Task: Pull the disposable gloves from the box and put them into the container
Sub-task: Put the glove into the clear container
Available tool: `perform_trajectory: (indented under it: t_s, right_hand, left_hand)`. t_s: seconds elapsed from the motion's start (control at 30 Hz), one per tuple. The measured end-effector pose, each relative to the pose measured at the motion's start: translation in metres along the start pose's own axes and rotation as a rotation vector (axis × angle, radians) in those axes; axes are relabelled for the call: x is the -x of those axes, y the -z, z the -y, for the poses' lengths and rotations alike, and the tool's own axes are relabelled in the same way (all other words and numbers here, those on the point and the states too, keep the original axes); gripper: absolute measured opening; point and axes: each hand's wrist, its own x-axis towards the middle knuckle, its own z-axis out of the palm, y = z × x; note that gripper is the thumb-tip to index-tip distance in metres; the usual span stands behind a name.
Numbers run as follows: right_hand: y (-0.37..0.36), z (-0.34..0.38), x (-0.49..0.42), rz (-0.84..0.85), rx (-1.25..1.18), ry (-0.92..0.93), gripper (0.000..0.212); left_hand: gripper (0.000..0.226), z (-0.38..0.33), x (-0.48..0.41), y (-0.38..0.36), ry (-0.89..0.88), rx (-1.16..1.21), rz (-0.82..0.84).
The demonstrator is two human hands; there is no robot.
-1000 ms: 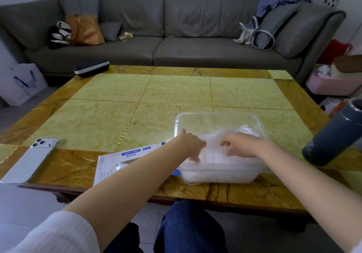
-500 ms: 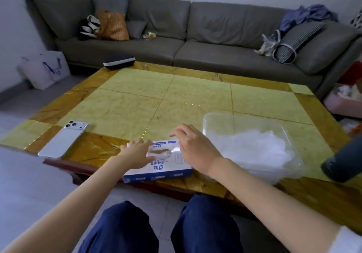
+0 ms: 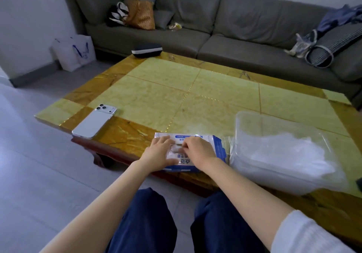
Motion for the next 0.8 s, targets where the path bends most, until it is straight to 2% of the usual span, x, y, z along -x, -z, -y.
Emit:
perform_trajectory:
  t_s: [0.4, 0.6, 0.67, 0.73, 0.8]
  right_hand:
    - [0.013, -0.014, -0.003, -0.136, -0.178, -0.128, 0.02]
    - [0.021, -0.029, 0.002, -0.296, -0.34, -0.246, 0.021]
    - [0.025, -0.028, 0.003, -0.268, -0.332, -0.191, 0.021]
    - [0.026, -0.023, 0.005, -0.167, -0.291, -0.102, 0.02]
    - [0.023, -0.017, 0.007, -0.095, -0.259, -0.071, 0.031]
  left_hand:
    - [0.073, -0.003, 0.0, 0.002, 0.013, 0.014, 0.009]
    - [0.071, -0.005, 0.001, 0.004, 0.008, 0.002, 0.013]
    - [0.071, -0.004, 0.001, 0.004, 0.004, 0.007, 0.018]
    - [0.071, -0.004, 0.001, 0.004, 0.001, 0.01, 0.021]
    - [0.072, -0.004, 0.0, 0.004, 0.001, 0.011, 0.016]
